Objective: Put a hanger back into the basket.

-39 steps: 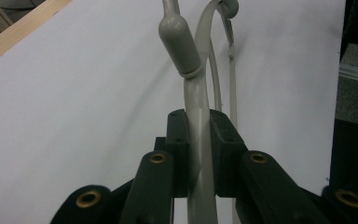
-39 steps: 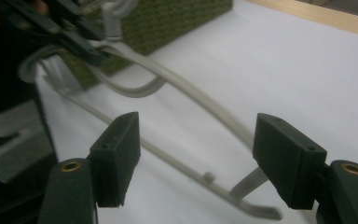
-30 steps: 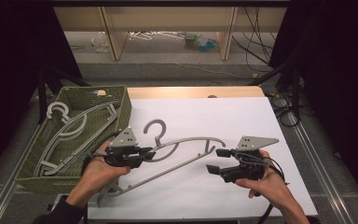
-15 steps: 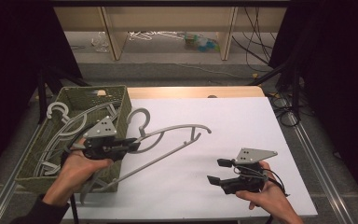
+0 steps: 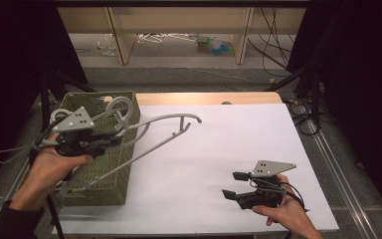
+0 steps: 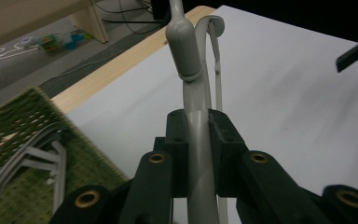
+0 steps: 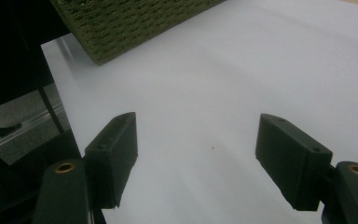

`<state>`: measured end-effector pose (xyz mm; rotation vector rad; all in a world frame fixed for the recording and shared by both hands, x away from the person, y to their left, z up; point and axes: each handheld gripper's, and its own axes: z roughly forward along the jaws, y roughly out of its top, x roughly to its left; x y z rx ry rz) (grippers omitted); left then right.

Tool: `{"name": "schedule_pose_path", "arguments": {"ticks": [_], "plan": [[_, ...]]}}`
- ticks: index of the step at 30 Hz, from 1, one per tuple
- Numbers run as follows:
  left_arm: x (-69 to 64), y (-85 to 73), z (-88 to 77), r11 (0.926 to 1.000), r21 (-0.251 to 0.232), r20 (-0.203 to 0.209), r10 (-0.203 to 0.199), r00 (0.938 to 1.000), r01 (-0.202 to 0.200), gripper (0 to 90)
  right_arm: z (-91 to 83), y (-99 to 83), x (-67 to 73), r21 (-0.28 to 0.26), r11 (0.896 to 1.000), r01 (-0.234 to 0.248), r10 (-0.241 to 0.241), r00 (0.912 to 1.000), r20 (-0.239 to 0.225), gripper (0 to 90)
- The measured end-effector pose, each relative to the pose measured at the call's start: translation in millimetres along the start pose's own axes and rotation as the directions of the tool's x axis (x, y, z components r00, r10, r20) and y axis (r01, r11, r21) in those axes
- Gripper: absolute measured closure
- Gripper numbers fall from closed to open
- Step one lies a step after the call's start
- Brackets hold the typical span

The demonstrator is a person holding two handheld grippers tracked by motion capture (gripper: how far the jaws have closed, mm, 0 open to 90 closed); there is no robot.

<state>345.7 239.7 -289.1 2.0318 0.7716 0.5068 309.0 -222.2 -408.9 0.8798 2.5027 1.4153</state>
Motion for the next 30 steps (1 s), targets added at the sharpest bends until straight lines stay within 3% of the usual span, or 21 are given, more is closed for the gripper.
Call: {"name": "schedule_pose_path", "arguments": {"ticks": [2, 3, 4, 5, 6, 7, 9, 10, 13, 19, 30], "plan": [[12.6, -1.1, -7.2, 0.9999, 0.009, -0.028, 0.011, 0.9995, -0.011, 79.2, -0.3, -0.5, 0.6, 0.001, 1.000, -0.005, 0.005, 1.0000, 0.003, 30.6], [17.0, -1.9, -11.1, 0.9996, 0.028, -0.047, -0.005, 0.9989, 0.006, 79.2, 0.1, -0.9, 0.7, -0.011, 1.000, -0.001, 0.001, 1.0000, -0.001, 30.4], [21.5, -2.2, -11.6, 1.0000, 0.009, -0.056, 0.001, 0.9984, 0.000, 79.2, -0.3, -0.8, 1.3, -0.010, 1.000, -0.006, 0.006, 1.0000, -0.008, 30.1], [25.2, -3.7, -15.1, 0.9995, 0.023, -0.069, -0.020, 0.9974, 0.022, 79.2, -0.1, -1.1, 1.0, -0.014, 1.000, 0.004, -0.004, 1.0000, -0.004, 29.9], [28.7, -5.0, -16.0, 0.9990, 0.003, -0.079, -0.044, 0.9959, 0.044, 79.2, 0.1, -1.3, 1.1, -0.018, 1.000, 0.002, -0.003, 1.0000, -0.006, 29.4], [36.1, -6.4, -20.2, 0.9992, 0.020, -0.091, -0.032, 0.9954, 0.034, 79.2, 0.0, -1.5, 1.2, -0.016, 1.000, 0.000, 0.000, 1.0000, -0.006, 29.0], [44.4, -8.6, -21.2, 0.9991, -0.018, -0.101, -0.041, 0.9940, 0.040, 79.2, 0.3, -2.2, 0.8, -0.010, 1.000, -0.007, 0.007, 1.0000, -0.003, 27.8], [46.6, -10.8, -24.2, 0.9974, -0.008, -0.115, -0.072, 0.9908, 0.071, 79.2, 0.5, -2.5, 0.7, -0.008, 1.000, -0.007, 0.007, 1.0000, -0.002, 27.6], [57.1, -15.7, -29.4, 0.9948, -0.012, -0.130, -0.102, 0.9863, 0.101, 79.2, 1.9, -3.6, 1.0, -0.006, 1.000, -0.011, 0.011, 0.9999, 0.004, 23.8], [80.0, -28.0, -41.0, 0.9875, -0.017, -0.190, -0.157, 0.9690, 0.157, 79.3, 2.7, -4.2, 2.4, 0.005, 1.000, -0.007, 0.007, 1.0000, -0.004, 24.1], [113.7, -49.7, -53.4, 0.9777, 0.007, -0.290, -0.199, 0.9361, 0.210, 79.2, 4.0, -4.3, 3.0, 0.002, 1.000, -0.024, 0.024, 0.9997, -0.007, 19.2]]}}
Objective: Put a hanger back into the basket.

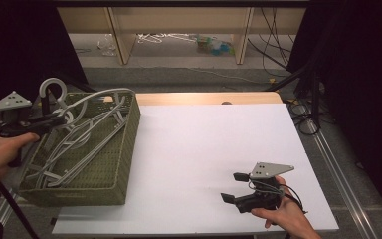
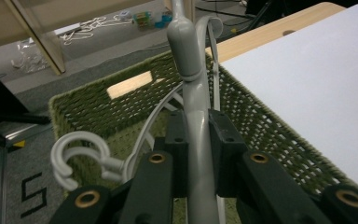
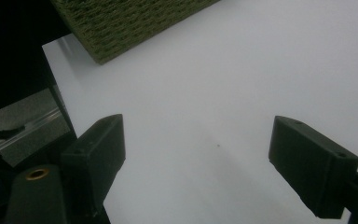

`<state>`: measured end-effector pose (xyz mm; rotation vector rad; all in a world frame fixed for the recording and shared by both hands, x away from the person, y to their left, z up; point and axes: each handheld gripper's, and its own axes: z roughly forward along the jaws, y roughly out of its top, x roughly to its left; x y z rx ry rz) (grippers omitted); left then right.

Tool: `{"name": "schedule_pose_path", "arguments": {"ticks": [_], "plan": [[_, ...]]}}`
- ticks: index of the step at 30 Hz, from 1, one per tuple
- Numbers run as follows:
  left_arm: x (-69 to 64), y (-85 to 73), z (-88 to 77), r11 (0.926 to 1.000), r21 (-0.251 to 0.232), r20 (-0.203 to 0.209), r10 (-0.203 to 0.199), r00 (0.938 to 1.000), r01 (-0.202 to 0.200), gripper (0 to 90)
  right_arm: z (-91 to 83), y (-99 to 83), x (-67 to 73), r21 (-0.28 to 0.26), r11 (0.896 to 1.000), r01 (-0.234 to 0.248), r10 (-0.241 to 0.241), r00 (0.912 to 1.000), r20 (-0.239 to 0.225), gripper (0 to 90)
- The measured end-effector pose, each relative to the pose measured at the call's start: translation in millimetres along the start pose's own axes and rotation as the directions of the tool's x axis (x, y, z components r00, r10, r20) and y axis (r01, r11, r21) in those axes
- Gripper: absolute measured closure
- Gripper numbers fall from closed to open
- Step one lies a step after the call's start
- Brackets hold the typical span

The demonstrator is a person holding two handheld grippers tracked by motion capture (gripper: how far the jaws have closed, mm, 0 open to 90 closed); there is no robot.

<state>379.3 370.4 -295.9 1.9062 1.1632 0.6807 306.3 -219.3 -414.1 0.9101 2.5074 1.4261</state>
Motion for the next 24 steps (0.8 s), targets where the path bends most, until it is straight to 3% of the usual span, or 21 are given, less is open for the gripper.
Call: {"name": "schedule_pose_path", "arguments": {"ticks": [9, 11, 13, 14, 15, 16, 19, 20, 21, 22, 23, 24], "plan": [[16.6, -9.3, 14.3, 0.9983, 0.058, -0.022, -0.006, 0.9997, 0.008, 79.2, 1.4, -0.6, -0.4, -0.002, 1.000, 0.016, -0.016, 0.9998, -0.007, 17.5], [21.5, -10.1, 16.2, 0.9936, 0.109, -0.012, 0.031, 0.9994, -0.029, 79.2, 1.7, -1.3, -1.2, 0.005, 1.000, 0.007, -0.007, 1.0000, -0.007, 17.6], [19.1, -11.4, 26.2, 0.9967, 0.080, -0.013, -0.013, 0.9998, 0.014, 79.2, 2.0, -2.0, -1.6, 0.009, 1.000, 0.008, -0.008, 1.0000, 0.002, 17.7], [22.8, -10.9, 28.0, 0.9916, 0.124, 0.002, 0.039, 0.9992, -0.039, 79.2, 2.9, -2.4, -1.9, 0.006, 1.000, 0.005, -0.005, 1.0000, -0.004, 17.7], [21.8, -11.6, 35.1, 0.9916, 0.126, 0.008, 0.027, 0.9996, -0.028, 79.2, 3.2, -2.6, -1.9, 0.008, 1.000, 0.005, -0.005, 1.0000, -0.004, 17.8], [22.7, -11.3, 38.0, 0.9877, 0.148, 0.012, 0.048, 0.9988, -0.050, 79.2, 3.2, -2.7, -1.8, 0.011, 1.000, 0.007, -0.007, 0.9999, -0.008, 18.0], [22.5, -13.1, 46.5, 0.9847, 0.164, 0.018, 0.057, 0.9982, -0.059, 79.1, 2.9, -2.5, -1.9, 0.008, 1.000, 0.007, -0.007, 1.0000, -0.006, 18.1], [22.7, -14.8, 51.2, 0.9802, 0.187, 0.028, 0.061, 0.9977, -0.065, 79.1, 2.8, -2.4, -1.9, 0.009, 1.000, 0.003, -0.003, 1.0000, -0.007, 18.1], [19.4, -17.6, 57.2, 0.9857, 0.168, 0.015, 0.016, 0.9998, -0.018, 79.1, 2.8, -2.6, -2.4, 0.011, 1.000, 0.002, -0.002, 1.0000, -0.006, 18.2], [19.7, -18.1, 58.3, 0.9839, 0.177, 0.016, 0.019, 0.9997, -0.021, 79.1, 3.4, -3.0, -2.8, 0.010, 1.000, 0.009, -0.009, 1.0000, -0.004, 18.3], [21.5, -19.0, 59.7, 0.9776, 0.204, 0.020, 0.047, 0.9987, -0.050, 79.1, 3.4, -3.0, -2.8, 0.011, 1.000, 0.009, -0.009, 1.0000, -0.005, 18.3], [20.6, -20.5, 62.8, 0.9757, 0.215, 0.015, 0.042, 0.9990, -0.044, 79.1, 3.4, -3.0, -2.8, 0.014, 1.000, 0.010, -0.009, 0.9999, -0.008, 18.4]]}}
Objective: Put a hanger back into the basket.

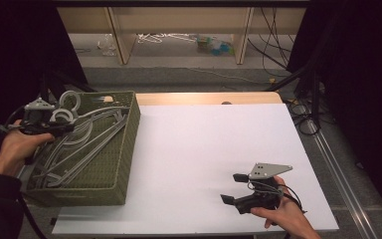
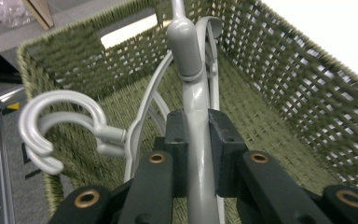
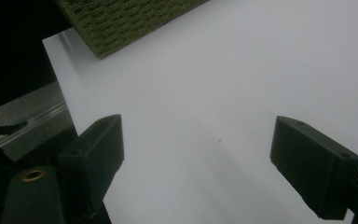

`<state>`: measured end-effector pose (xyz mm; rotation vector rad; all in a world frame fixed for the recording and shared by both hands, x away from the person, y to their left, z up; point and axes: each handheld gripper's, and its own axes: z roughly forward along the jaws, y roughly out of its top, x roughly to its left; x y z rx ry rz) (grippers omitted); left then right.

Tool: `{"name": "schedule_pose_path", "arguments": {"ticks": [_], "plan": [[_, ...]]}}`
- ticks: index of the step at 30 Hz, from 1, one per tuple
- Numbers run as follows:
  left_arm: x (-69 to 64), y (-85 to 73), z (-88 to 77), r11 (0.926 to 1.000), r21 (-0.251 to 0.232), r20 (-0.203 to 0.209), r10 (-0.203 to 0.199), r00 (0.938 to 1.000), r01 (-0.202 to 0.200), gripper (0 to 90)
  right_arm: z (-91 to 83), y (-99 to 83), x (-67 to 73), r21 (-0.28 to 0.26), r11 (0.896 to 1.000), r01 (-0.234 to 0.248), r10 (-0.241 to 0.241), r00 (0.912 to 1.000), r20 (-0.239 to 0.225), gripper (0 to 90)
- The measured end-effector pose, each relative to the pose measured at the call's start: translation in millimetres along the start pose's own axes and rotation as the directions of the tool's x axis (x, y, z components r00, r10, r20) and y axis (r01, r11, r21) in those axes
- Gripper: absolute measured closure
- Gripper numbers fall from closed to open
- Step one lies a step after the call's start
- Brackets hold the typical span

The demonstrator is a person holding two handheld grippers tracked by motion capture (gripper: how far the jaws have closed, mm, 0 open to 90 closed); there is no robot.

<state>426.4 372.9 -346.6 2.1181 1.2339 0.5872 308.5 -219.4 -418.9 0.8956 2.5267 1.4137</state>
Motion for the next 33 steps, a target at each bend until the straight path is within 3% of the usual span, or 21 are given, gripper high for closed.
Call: {"name": "schedule_pose_path", "arguments": {"ticks": [4, 16, 18, 22, 25, 28, 31, 33], "plan": [[0.3, -4.7, 13.6, 0.9995, 0.025, -0.020, -0.016, 0.9997, 0.016, 79.2, 0.0, -0.2, 1.0, 0.006, 1.000, -0.004, 0.004, 1.0000, -0.006, 18.6], [9.4, -7.7, 22.1, 0.9983, 0.050, -0.059, -0.027, 0.9979, 0.030, 79.9, 2.3, -1.0, 0.5, 0.015, 1.000, 0.000, 0.000, 1.0000, -0.010, 19.0], [10.3, -5.6, 22.2, 0.9991, 0.040, -0.069, -0.014, 0.9975, 0.017, 80.3, 2.2, -1.0, 0.6, 0.015, 1.000, 0.001, 0.000, 1.0000, -0.010, 19.1], [6.3, 1.4, 21.4, 0.9987, 0.015, -0.066, 0.049, 0.9966, -0.048, 79.8, 2.1, -1.3, 0.0, 0.015, 1.000, 0.000, 0.000, 1.0000, -0.008, 19.0], [5.4, -0.2, 26.5, 0.9969, 0.043, -0.088, 0.070, 0.9937, -0.066, 79.8, 3.2, -2.3, 0.2, 0.027, 1.000, -0.002, 0.003, 0.9999, -0.014, 19.1], [11.4, -5.7, 29.2, 0.9974, 0.042, -0.094, 0.062, 0.9936, -0.058, 79.7, 3.6, -2.4, 0.9, 0.024, 1.000, 0.002, -0.002, 0.9999, -0.013, 19.1], [14.4, -6.5, 29.5, 0.9966, 0.023, -0.123, 0.081, 0.9891, -0.079, 80.8, 3.6, -2.2, 0.3, 0.026, 1.000, 0.005, -0.005, 0.9999, -0.015, 19.1], [14.3, -2.6, 29.0, 0.9957, 0.033, -0.119, 0.089, 0.9889, -0.086, 80.5, 3.8, -2.0, -0.5, 0.028, 1.000, 0.002, -0.002, 0.9999, -0.016, 19.1]]}}
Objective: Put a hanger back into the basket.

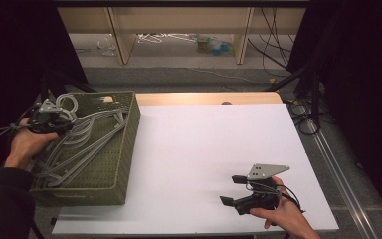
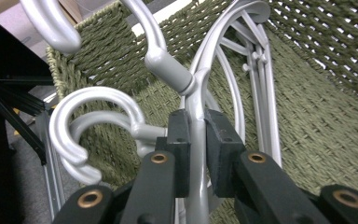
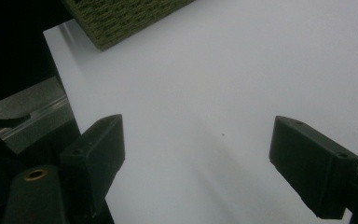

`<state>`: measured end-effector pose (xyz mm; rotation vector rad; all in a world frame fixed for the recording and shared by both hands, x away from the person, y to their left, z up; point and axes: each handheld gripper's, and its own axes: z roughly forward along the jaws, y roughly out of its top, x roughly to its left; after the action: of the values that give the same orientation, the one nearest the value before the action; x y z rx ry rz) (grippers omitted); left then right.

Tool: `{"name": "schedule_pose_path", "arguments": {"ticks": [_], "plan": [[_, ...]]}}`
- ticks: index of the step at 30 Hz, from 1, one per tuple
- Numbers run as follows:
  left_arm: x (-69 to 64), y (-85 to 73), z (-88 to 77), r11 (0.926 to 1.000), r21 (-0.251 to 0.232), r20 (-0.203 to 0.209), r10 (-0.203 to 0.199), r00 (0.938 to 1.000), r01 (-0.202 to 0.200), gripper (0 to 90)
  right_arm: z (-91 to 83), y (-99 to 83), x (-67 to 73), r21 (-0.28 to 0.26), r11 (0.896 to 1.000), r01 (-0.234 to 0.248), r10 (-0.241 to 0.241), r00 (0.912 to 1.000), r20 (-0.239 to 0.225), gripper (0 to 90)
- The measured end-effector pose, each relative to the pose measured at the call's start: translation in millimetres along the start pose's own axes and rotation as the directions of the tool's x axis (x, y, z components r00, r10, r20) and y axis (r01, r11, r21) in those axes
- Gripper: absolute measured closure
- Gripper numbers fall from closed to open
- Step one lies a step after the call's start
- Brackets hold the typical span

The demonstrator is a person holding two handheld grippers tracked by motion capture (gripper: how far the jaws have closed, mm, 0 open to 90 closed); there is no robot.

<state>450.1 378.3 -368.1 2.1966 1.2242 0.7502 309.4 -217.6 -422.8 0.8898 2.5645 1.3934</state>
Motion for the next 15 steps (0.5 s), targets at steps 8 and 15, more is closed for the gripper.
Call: {"name": "schedule_pose_path", "arguments": {"ticks": [8, 15], "plan": [[-2.4, -5.7, 9.0, 0.9996, -0.011, -0.014, 0.026, 0.9995, -0.027, 82.2, -1.2, 0.0, 1.3, 0.003, 1.000, 0.009, -0.009, 0.9999, -0.005, 19.1], [-3.6, -9.9, 12.1, 1.0000, 0.008, -0.007, -0.002, 1.0000, 0.002, 81.9, -0.4, -0.2, 1.5, 0.006, 1.000, -0.001, 0.001, 1.0000, -0.004, 19.2]]}}
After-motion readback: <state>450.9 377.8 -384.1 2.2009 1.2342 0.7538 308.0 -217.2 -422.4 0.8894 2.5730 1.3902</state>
